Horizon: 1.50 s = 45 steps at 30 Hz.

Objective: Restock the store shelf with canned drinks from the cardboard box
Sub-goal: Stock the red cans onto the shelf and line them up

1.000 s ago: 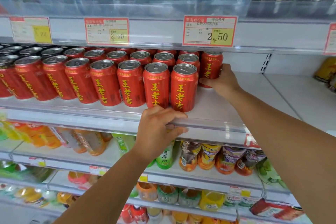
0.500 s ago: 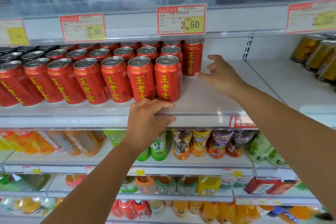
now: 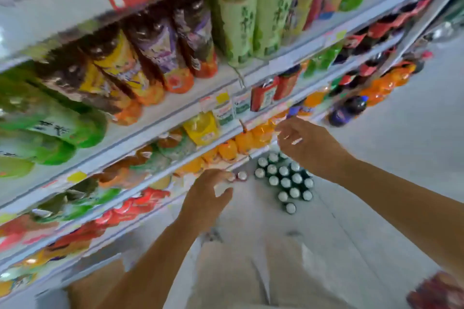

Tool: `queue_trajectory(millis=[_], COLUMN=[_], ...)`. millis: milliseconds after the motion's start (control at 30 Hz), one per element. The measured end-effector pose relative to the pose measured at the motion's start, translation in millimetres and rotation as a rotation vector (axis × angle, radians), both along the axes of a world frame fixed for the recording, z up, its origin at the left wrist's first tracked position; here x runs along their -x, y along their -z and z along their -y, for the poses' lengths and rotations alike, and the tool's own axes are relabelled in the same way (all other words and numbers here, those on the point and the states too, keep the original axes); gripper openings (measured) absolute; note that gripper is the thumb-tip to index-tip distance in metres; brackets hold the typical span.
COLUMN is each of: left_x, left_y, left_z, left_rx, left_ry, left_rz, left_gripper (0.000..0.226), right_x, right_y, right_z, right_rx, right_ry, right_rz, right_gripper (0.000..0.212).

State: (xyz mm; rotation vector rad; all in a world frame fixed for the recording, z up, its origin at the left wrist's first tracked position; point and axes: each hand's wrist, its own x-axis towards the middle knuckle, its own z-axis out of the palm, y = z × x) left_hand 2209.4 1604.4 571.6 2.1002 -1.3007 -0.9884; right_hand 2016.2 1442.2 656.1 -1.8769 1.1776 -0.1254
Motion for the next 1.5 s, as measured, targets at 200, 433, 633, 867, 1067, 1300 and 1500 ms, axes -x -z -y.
queue_trajectory(millis=[200, 433, 633, 867, 1067, 1300, 1500], left_x=[9.2, -16.0, -48.1, -66.6, -66.9, -55.0, -17.2], left_y=[178.0, 387.0, 542.2, 652.7, 701.0, 700.9, 590.5], left_z=[-25.0, -11.0, 14.1, 43.9, 56.6, 76.6, 54.8], left_rx=[-0.591, -0.747, -0.689, -0.605, -0.369, -0.223, -0.419], left_ry=[0.037, 0.024, -0.086, -0.136, -0.216, -0.196, -0.129], left_rz=[-0.088, 0.023, 0.045, -0.022, -0.196, -0.049, -0.124], left_gripper=[0.049, 0.054, 0.064, 0.096, 0.087, 0.068, 0.070], right_x=[46.7, 19.3, -32.6, -80.3, -101.8, -89.8, -42.1], right_y=[209.0, 458.6, 619.6, 733.8, 783.3, 768.4, 665.3], right_z=[-29.5, -77.5, -85.3, -43.0, -25.6, -37.7, -66.2], right_rx=[-0.353, -0.565, -0.577, -0.488, -0.374, -0.318, -0.414], right_ry=[0.250, 0.412, 0.421, 0.355, 0.359, 0.417, 0.541], right_rz=[-0.234, -0.303, -0.269, -0.162, -0.114, -0.144, -0.174], right_gripper=[0.043, 0.055, 0.069, 0.086, 0.086, 0.066, 0.055])
